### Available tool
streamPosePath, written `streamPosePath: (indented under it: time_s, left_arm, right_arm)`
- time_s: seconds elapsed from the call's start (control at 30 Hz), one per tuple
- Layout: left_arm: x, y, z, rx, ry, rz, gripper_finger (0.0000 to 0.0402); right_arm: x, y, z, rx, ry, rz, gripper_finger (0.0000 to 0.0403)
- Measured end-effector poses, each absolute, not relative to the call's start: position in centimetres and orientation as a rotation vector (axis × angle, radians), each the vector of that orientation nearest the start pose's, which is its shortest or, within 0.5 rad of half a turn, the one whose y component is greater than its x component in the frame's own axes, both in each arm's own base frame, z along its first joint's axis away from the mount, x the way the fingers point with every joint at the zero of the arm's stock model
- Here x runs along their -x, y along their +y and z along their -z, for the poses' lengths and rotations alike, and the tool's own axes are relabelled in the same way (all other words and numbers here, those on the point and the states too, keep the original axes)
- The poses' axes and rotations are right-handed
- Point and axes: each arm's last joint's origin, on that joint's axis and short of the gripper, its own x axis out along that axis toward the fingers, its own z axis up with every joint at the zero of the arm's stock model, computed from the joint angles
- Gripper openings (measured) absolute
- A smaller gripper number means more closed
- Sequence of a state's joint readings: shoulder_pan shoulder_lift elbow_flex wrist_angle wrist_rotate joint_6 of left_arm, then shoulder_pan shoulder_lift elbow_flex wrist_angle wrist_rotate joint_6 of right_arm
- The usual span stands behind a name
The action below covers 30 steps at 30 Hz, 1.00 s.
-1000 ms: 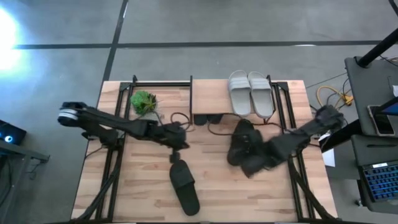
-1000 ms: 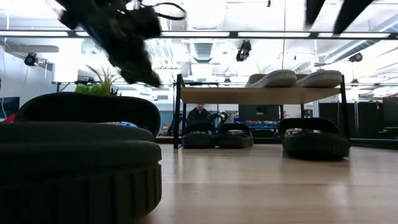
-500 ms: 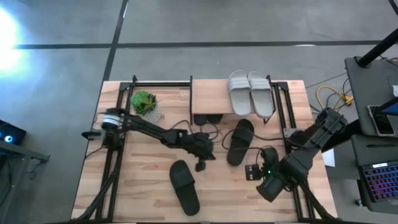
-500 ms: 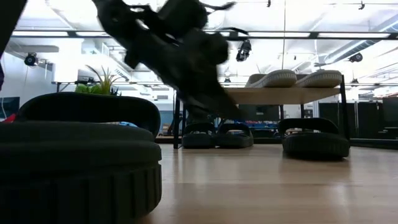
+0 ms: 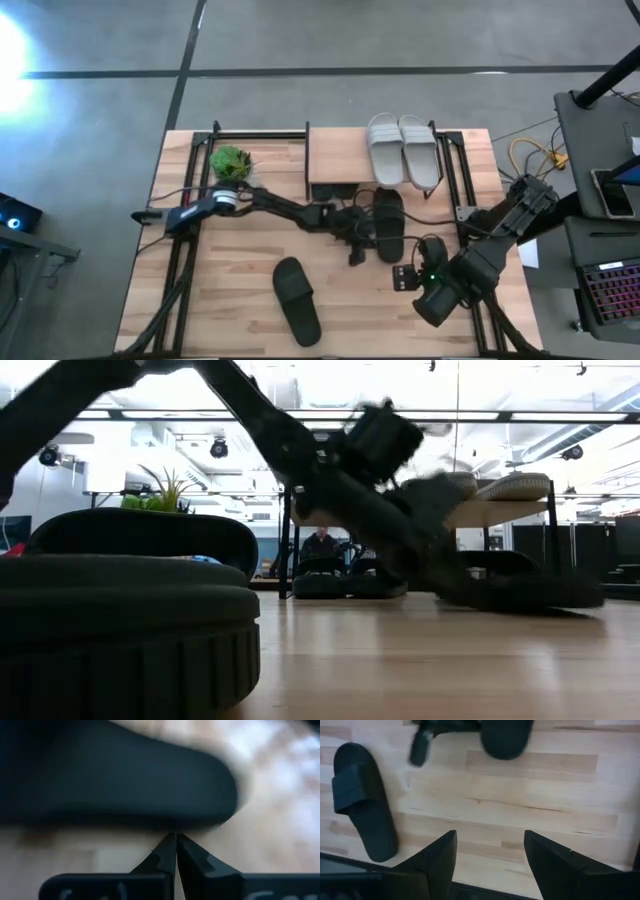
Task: Pick and place slides into the shelf
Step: Put the black slipper under the shelf
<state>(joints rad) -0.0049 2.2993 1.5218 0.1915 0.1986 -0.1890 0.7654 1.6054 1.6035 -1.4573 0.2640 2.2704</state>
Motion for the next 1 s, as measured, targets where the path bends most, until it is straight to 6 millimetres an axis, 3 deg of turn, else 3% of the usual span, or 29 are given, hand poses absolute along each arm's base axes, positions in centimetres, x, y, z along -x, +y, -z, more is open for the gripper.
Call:
streamPosePath:
  time_s: [0.2, 0.37, 0.43, 0.57, 0.73, 0.87, 1.0]
  left_arm:
    - [-50.4, 2.4, -11.3, 0.295, 0.625, 0.121, 0.0]
    - [-49.1, 3.6, -13.9, 0.291, 0.683, 0.048, 0.0]
    - [-48.5, 3.3, -15.6, 0.266, 0.672, 0.004, 0.0]
    - [-47.4, 1.9, -18.3, 0.199, 0.578, -0.093, 0.0]
    - [-47.0, 2.6, -16.3, 0.218, 0.652, -0.105, 0.0]
    - [-47.0, 3.5, -14.6, 0.215, 0.679, -0.153, 0.0]
    - [-47.8, 4.2, -14.1, 0.217, 0.613, -0.163, 0.0]
  right_arm:
    - [-21.3, 19.4, -33.3, -1.192, 0.932, 1.027, 0.0219]
    - [-21.2, 20.2, -32.3, -1.118, 0.981, 1.054, 0.0212]
    - [-21.3, 20.6, -31.4, -1.089, 1.023, 1.082, 0.0191]
    - [-21.7, 21.5, -30.1, -1.051, 1.028, 1.117, 0.0104]
    - [-21.7, 21.4, -30.6, -1.068, 1.016, 1.11, 0.0017]
    - [-21.3, 20.9, -32.0, -1.044, 1.011, 1.13, 0.0014]
    - [-21.4, 20.9, -32.5, -1.053, 0.966, 1.101, 0.0012]
